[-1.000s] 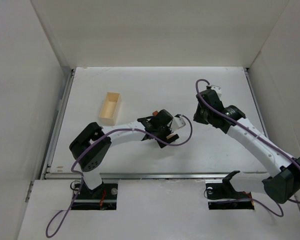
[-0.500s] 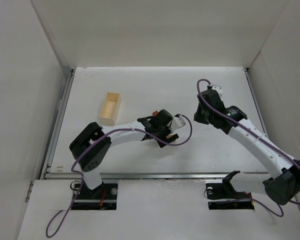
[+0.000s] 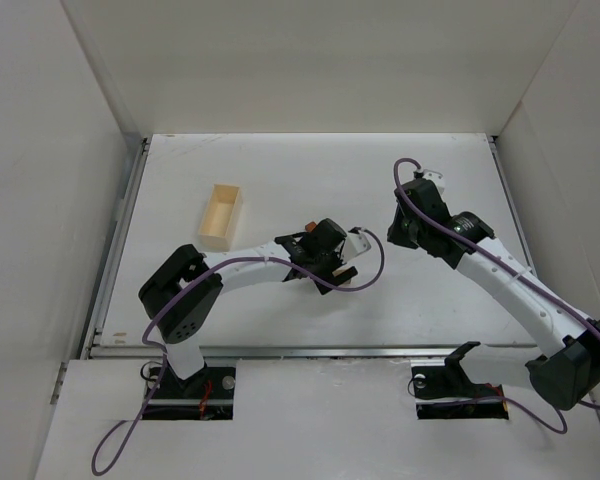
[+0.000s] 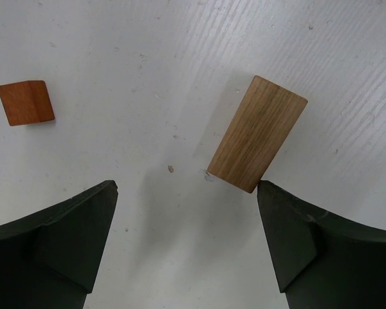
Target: Build the wood block tower
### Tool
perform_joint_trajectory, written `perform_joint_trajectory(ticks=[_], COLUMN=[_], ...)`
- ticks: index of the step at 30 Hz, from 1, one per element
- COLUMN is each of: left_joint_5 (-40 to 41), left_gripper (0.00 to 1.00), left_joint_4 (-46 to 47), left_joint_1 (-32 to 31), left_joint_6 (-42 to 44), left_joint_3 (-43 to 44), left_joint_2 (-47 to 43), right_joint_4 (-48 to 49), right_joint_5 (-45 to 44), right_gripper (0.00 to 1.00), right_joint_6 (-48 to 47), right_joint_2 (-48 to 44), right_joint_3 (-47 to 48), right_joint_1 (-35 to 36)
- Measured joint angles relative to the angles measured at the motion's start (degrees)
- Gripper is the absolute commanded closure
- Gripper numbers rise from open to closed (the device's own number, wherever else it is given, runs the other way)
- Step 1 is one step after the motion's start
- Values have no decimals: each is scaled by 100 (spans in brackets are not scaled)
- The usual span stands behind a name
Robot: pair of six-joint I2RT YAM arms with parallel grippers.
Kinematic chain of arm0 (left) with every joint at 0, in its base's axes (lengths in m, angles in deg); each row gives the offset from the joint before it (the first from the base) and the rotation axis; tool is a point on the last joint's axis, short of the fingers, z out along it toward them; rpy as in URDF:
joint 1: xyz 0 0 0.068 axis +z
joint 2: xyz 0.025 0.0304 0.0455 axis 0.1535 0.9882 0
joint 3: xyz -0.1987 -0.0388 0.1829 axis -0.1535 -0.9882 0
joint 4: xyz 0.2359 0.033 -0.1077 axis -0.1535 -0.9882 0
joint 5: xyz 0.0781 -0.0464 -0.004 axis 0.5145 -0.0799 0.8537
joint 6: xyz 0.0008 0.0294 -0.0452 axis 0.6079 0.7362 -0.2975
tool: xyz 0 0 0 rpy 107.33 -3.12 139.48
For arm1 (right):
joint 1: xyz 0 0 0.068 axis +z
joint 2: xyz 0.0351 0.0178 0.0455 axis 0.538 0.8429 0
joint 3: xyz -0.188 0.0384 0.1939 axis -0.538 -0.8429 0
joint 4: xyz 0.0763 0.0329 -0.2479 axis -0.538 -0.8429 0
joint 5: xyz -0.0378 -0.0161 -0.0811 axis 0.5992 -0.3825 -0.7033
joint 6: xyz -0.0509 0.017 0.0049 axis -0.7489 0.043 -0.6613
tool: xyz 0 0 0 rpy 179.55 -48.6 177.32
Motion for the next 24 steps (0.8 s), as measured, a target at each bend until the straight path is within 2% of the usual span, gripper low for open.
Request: perform_joint_trajectory(ticks=[10,18,21,24], left_joint_5=[15,-142,-306,-450], left_gripper=[12,5,5,5], left_joint_4=[17,-286,-496,-678], left_joint_1=[0,7,155,575], left_joint_6=[-4,-103,-256,-444], left_joint_3=[-17,-136,-136,-138], left_joint_2=[0,-422,-767,-1130], right_joint_4=[0,-2,4,-11], right_joint_5=[87,245,238,173], right_gripper=[100,100,100,100], right_joint_6=[-2,26,188,424], right_joint_2=[-7,-11,-9,87], right_joint_3=[0,-2,-61,-188], right_joint_1=[0,11,109,348])
